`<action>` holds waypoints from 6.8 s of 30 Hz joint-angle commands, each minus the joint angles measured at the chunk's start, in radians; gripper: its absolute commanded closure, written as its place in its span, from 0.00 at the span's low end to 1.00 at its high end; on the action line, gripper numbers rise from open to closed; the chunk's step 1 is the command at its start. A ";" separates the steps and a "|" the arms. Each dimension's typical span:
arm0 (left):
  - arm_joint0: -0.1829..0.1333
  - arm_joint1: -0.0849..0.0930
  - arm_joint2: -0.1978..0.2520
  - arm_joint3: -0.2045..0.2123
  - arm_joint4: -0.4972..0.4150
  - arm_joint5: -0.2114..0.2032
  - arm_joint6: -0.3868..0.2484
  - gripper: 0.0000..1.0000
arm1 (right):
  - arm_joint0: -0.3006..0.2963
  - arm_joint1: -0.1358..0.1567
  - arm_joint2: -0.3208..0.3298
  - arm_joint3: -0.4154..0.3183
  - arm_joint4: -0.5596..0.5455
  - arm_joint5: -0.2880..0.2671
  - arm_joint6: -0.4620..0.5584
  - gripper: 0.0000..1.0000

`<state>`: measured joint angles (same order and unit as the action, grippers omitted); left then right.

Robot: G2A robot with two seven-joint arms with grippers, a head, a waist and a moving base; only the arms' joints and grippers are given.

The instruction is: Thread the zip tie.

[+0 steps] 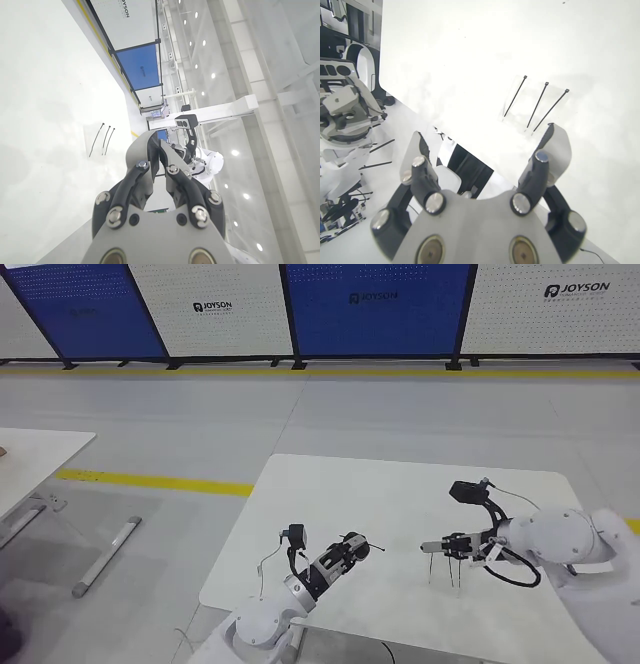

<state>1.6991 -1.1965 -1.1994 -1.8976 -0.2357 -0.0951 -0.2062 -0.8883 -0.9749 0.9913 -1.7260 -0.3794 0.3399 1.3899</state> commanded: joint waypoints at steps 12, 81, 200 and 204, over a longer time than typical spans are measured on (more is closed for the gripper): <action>0.000 0.000 0.000 0.000 0.000 0.000 0.000 1.00 | 0.121 -0.060 -0.179 0.157 -0.309 0.000 0.000 0.00; 0.000 0.000 0.000 0.000 0.000 0.000 0.000 1.00 | 0.049 -0.034 -0.203 0.206 0.004 0.000 -0.260 0.00; 0.000 0.000 0.000 0.000 0.000 0.000 0.000 1.00 | 0.012 -0.282 0.003 0.485 -0.418 0.000 0.000 0.82; 0.000 0.000 0.000 0.000 0.000 0.000 0.000 1.00 | 0.024 -0.280 -0.008 0.501 -0.401 0.000 0.000 0.95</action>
<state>1.6991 -1.1965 -1.1994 -1.8976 -0.2357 -0.0951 -0.2062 -0.8678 -1.2553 0.9863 -1.2290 -0.7861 0.3400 1.3900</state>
